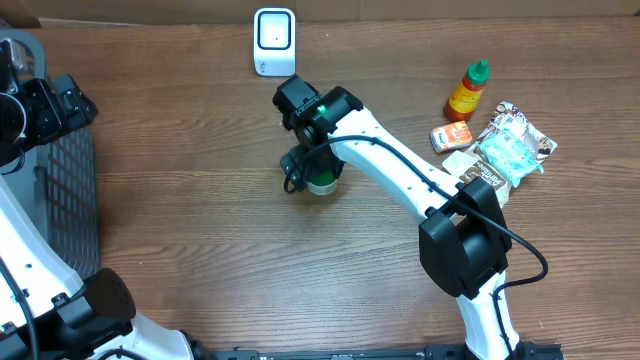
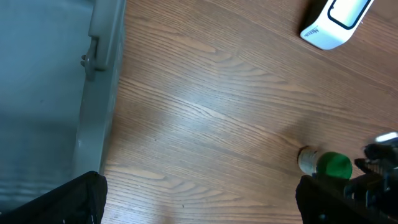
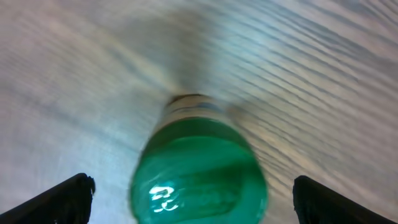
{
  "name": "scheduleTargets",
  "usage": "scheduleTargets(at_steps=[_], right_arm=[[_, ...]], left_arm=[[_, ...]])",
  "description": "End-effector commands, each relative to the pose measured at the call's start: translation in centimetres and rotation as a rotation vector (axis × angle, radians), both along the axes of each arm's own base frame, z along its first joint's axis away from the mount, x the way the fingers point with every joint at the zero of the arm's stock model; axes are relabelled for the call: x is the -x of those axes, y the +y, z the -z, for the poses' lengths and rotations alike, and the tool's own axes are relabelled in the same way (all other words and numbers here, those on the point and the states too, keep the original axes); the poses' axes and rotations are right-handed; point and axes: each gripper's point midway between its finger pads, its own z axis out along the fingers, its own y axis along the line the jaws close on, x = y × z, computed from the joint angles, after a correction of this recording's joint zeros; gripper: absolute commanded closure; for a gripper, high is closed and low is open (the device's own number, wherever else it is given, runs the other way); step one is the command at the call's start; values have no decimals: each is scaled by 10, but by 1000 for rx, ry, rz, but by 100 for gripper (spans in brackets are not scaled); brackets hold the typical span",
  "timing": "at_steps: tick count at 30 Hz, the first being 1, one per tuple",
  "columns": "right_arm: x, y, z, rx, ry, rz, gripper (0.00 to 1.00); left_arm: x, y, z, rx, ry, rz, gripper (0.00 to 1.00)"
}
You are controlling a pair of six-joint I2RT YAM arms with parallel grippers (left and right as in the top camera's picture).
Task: Scan the item barcode
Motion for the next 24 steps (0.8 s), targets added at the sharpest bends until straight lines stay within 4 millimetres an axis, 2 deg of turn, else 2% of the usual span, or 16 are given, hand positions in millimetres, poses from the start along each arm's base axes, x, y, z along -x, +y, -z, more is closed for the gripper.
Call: scheduleTargets(at_steps=[1, 4, 6, 11, 13, 15, 19, 22, 24], right_arm=[[15, 6, 6, -34, 42, -231, 0], [17, 3, 15, -26, 49, -226, 13], [16, 1, 16, -26, 50, -218, 27], [0, -10, 15, -8, 9, -56, 41], [-3, -13, 12, -8, 5, 32, 50], [-3, -14, 8, -16, 10, 135, 53], [-2, -18, -8, -51, 32, 527, 52], [-4, -14, -10, -88, 32, 662, 42], [-5, -10, -10, -110, 32, 739, 23]], left_arm=[[-1, 0, 3, -2, 6, 19, 1], [-1, 0, 3, -2, 6, 19, 0], [-1, 0, 3, -2, 6, 19, 0], [-1, 0, 3, -2, 6, 19, 0], [-1, 0, 3, -2, 6, 19, 0], [-1, 0, 3, -2, 6, 19, 0], [-1, 0, 3, -2, 6, 19, 0], [-1, 0, 3, -2, 6, 19, 0], [-1, 0, 3, -2, 6, 19, 1]])
